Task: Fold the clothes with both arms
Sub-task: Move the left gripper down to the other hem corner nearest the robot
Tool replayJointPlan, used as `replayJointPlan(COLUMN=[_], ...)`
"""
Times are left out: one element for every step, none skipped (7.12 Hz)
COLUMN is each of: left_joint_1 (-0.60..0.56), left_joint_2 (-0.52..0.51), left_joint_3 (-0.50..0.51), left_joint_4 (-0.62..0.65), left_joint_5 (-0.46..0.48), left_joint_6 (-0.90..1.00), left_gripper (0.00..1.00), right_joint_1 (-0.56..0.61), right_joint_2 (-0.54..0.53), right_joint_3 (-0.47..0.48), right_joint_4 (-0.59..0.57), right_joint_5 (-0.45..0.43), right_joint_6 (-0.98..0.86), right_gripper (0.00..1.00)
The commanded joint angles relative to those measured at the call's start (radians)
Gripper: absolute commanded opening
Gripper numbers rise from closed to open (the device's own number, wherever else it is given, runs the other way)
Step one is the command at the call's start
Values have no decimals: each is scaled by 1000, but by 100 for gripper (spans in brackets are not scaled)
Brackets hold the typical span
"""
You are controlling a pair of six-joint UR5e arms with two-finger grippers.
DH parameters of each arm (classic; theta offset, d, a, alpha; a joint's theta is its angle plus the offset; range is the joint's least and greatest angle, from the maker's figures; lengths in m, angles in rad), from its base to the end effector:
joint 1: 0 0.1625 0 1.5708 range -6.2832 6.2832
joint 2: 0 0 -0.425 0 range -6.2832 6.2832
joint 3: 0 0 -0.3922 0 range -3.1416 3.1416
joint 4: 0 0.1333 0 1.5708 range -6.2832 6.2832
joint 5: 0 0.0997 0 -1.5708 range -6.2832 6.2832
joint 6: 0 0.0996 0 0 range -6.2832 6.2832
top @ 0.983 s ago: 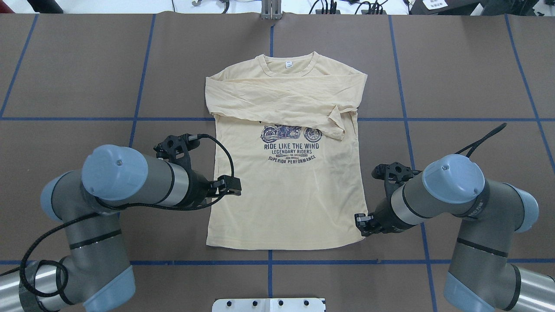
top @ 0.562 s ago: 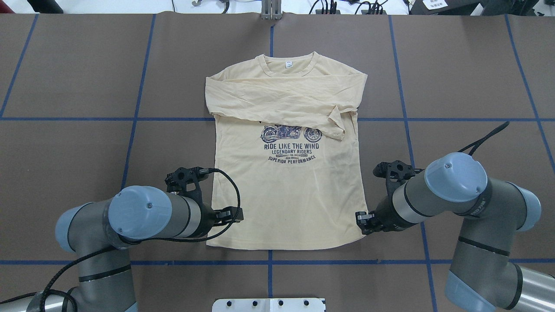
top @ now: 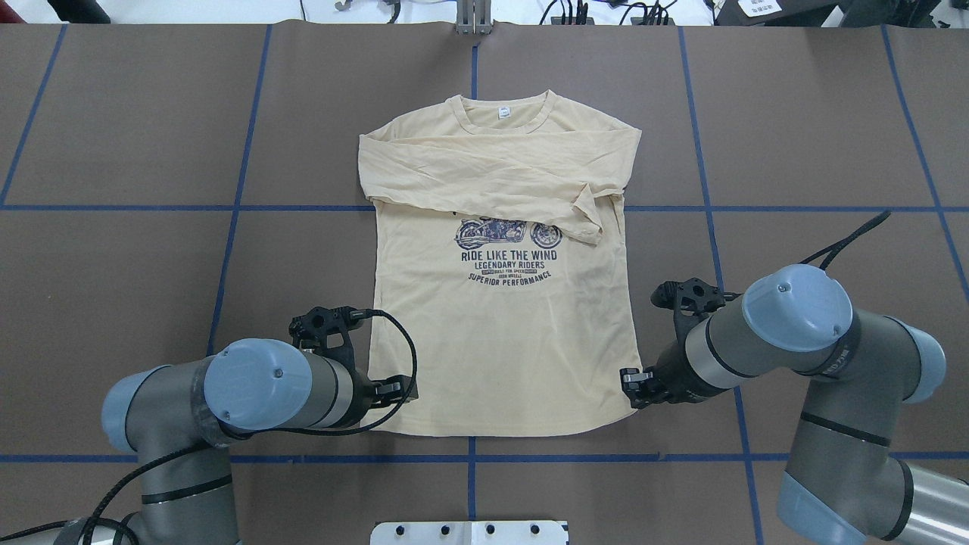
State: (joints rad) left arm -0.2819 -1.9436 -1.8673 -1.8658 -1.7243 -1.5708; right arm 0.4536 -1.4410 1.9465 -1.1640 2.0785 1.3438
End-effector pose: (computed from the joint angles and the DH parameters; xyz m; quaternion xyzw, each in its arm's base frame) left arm 0.5436 -0.2803 0.2892 -0.0023 0.4673 -0.0889 0.8796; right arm -0.4374 -0.3077 0.3684 -0.0702 -0.4772 -0.0117 0.8759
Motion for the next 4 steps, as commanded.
replayJointPlan(left_joint_1=[17,18,18,18], left_joint_2=[2,2,2,2], left_joint_3=[7,7,7,7], left_joint_4=[4,4,5,5], left_joint_5=[0,0,0,0], left_joint_6=[0,0,0,0], left_gripper=[84,74,71,70], right_joint_1=[5,10,22,27], right_joint_2=[-1,-1,-1,-4], right_joint_3=[0,0,0,6], right_joint_4=[0,0,1,0], right_joint_5=[2,5,26,29], right_joint_6=[0,0,0,0], right_gripper=[0,0,0,0])
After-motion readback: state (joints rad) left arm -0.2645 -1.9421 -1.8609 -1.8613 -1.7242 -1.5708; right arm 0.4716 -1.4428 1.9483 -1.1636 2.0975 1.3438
